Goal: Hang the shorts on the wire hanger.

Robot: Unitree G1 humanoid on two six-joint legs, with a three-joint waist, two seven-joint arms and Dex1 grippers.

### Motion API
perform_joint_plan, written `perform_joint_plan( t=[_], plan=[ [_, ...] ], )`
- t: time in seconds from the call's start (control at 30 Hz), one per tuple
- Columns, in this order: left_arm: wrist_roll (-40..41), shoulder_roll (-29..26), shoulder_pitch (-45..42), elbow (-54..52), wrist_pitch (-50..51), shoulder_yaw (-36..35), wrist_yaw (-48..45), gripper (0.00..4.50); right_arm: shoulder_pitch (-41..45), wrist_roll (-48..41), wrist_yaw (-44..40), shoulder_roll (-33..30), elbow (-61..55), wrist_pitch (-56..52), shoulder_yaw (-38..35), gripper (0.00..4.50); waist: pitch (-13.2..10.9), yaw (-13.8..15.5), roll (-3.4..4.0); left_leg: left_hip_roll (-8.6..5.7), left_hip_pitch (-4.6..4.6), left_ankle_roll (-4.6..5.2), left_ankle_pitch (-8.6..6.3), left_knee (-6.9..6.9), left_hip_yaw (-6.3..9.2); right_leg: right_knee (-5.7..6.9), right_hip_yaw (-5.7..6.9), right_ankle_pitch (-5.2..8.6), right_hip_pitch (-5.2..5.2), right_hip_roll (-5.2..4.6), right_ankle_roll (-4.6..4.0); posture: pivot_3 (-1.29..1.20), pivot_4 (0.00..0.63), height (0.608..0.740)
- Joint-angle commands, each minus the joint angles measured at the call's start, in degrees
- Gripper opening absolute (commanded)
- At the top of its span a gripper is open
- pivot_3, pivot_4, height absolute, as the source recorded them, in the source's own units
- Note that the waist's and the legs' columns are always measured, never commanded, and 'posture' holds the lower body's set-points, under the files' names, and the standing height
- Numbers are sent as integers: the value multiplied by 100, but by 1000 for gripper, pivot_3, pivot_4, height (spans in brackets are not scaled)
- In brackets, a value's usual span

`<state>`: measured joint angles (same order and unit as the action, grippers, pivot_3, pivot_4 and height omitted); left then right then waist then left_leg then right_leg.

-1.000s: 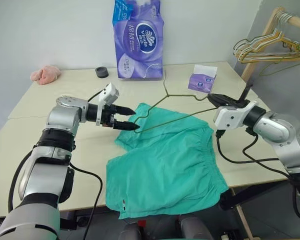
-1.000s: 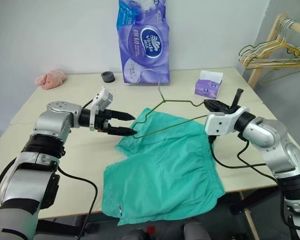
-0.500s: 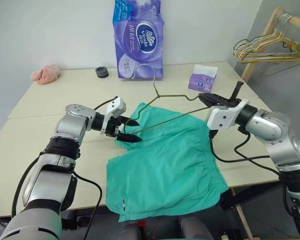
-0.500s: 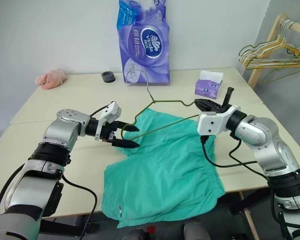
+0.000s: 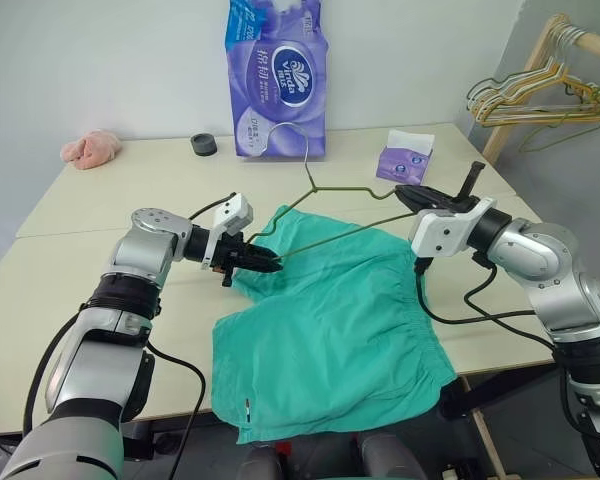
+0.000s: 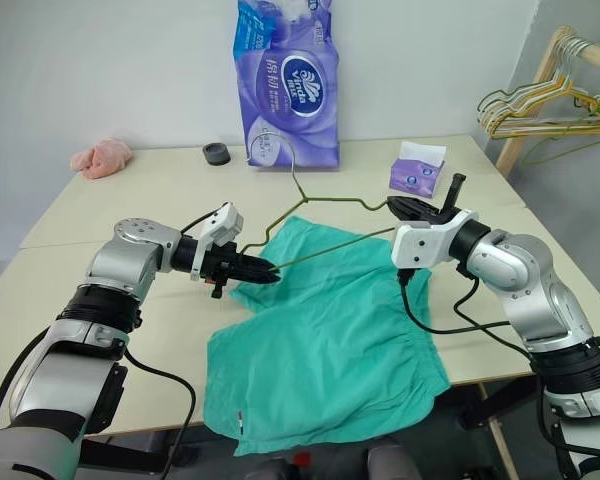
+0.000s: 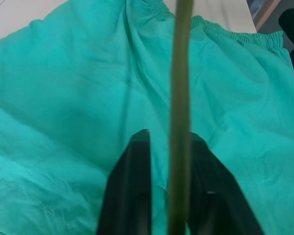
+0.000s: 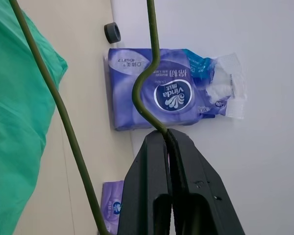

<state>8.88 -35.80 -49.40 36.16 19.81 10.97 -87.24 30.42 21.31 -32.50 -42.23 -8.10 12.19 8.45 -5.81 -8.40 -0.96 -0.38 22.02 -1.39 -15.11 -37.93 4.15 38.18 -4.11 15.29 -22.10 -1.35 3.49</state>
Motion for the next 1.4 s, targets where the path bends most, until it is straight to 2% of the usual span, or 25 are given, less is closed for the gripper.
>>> perform_joint_plan(
  t=[0.03,0.2,0.37,0.57,0.63,0.77,0.87,1.0,1.23,1.4],
  plan=[
    [86,-4,-47,-203,60,-95,2,9,106,-13,57,3,-222,195,-117,0,0,-1,0,0,0,0,0,0,0,1,0,0,0,0,0,-163,57,740],
    [116,10,0,-271,138,-126,46,9,-25,-163,-82,-90,-314,525,-98,0,0,-2,0,-1,0,0,0,0,1,2,0,0,0,-1,0,-164,57,740],
    [110,13,42,-305,180,-157,154,0,-215,-588,-319,-68,-473,248,-250,1260,0,-2,0,0,0,0,0,-1,3,2,1,0,0,-1,0,-166,59,740],
    [89,0,81,-317,154,-165,294,0,-515,-1248,-863,-297,-794,-88,-489,3249,0,5,0,-1,0,0,0,-2,7,3,3,0,2,-1,0,-167,59,740],
    [77,-32,100,-346,106,-142,273,0,-610,-1633,-1128,-395,-949,-545,-640,3895,0,2,0,0,-1,0,0,-2,5,3,2,0,2,-2,0,-174,61,740],
    [-74,-227,208,-522,-212,38,25,0,-662,-2318,-1632,-686,-1177,-1796,-959,3895,0,2,0,0,-1,0,0,-2,6,4,2,0,2,-1,-1,-176,62,740],
    [-121,-266,226,-552,-299,74,-69,0,-627,-2644,-1786,-717,-1274,-2169,-1029,3895,0,1,0,1,-2,0,0,-1,7,4,4,0,2,-1,-1,-184,61,740],
    [-455,-360,243,-654,-947,362,-215,0,-274,-3339,-2637,-1100,-1375,-3426,-760,3895,-2,-3,3,0,-2,0,0,-2,4,3,2,0,3,-1,-1,-184,60,740],
    [-554,-299,200,-635,-1139,441,-198,0,247,-3158,-3128,-1335,-1348,-3861,-52,3895,-1,-19,3,3,0,1,0,-1,4,2,4,0,-1,-1,0,-187,53,740],
    [-604,-253,256,-688,-1180,428,-99,0,640,-2782,-3062,-929,-958,-4191,696,3895,0,-54,3,4,0,0,0,-2,5,3,5,0,-2,-1,0,-188,52,740]
  ],
)
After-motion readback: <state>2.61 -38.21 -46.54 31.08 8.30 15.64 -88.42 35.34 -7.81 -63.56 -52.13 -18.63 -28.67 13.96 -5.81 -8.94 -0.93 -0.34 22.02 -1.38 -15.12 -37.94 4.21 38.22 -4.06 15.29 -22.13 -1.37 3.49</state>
